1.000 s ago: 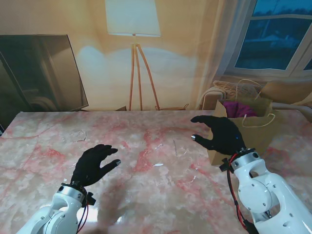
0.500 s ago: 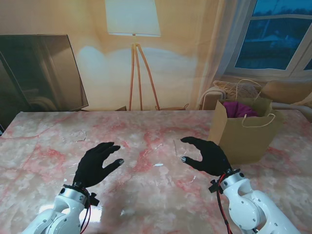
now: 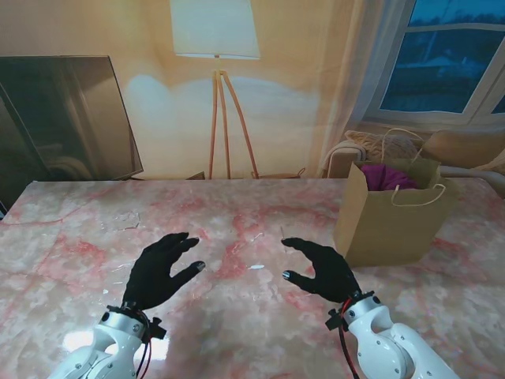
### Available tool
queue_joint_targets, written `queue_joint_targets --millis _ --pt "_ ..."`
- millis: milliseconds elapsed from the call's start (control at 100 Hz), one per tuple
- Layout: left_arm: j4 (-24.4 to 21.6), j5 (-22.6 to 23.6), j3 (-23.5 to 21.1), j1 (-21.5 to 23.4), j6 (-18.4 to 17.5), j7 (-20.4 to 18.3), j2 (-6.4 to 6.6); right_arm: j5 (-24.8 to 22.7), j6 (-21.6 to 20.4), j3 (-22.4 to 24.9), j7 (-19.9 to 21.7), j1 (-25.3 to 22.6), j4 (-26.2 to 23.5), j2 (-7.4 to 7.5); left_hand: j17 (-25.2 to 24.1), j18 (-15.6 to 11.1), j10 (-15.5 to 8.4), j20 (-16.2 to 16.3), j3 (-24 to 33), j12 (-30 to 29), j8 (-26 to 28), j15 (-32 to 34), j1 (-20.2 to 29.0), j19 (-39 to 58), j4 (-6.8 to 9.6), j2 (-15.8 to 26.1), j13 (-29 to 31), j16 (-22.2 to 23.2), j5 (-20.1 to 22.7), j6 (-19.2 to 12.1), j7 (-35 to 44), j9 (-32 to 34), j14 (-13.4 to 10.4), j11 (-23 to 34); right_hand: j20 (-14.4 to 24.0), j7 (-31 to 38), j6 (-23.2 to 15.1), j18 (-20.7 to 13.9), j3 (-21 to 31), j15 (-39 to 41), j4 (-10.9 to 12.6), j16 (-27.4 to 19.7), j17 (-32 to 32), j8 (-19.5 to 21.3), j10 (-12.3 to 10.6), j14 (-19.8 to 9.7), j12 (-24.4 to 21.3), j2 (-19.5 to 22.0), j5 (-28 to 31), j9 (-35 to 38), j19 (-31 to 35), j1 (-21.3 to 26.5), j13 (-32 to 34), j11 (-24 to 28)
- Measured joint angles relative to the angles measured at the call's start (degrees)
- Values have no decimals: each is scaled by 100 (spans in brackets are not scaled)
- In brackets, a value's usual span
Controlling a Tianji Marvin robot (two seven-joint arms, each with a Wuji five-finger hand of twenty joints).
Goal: Fold the socks and the shorts into the kraft paper bag
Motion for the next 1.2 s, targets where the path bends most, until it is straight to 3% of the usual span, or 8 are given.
queue_joint_targets --millis 1200 --pt "28 -90 57 -66 64 -116 -2 152 211 8 200 -96 -60 -5 -57 0 0 -1 0 -1 0 0 0 -1 1 1 0 -15 0 17 -1 0 0 -1 163 1 -84 71 -435 -1 1 -1 -4 80 -1 -1 72 172 9 -204 -2 10 -1 363"
